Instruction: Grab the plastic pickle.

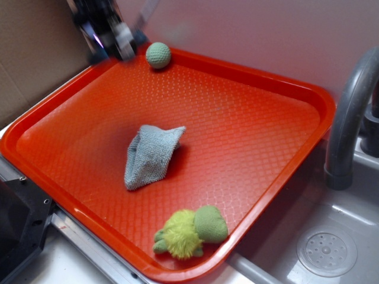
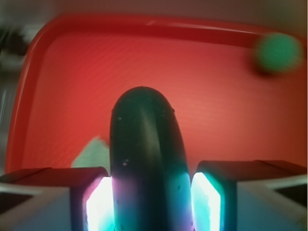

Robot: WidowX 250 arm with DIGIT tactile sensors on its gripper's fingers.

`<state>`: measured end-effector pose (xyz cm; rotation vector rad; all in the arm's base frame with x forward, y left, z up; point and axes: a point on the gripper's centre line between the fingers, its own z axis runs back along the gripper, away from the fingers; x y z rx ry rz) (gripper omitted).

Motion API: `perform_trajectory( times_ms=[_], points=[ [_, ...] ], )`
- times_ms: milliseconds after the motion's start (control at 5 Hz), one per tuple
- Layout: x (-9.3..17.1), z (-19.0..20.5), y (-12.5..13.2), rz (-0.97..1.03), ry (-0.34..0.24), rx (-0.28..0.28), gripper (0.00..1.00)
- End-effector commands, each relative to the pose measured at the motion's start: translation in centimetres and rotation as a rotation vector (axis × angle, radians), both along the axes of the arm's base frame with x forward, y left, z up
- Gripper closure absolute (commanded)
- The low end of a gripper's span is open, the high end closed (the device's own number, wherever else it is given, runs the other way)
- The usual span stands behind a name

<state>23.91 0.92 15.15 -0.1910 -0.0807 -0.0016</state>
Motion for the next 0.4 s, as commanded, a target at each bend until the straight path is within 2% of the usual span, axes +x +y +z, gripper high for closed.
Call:
perform_trajectory(
  times_ms=[0,200],
  points=[
    [-1.4,3.8,3.5,0.172,-0.013,0.007,1.00],
    [-0.7,3.3,2.2,0.170,-0.045,0.084,1.00]
  ],
)
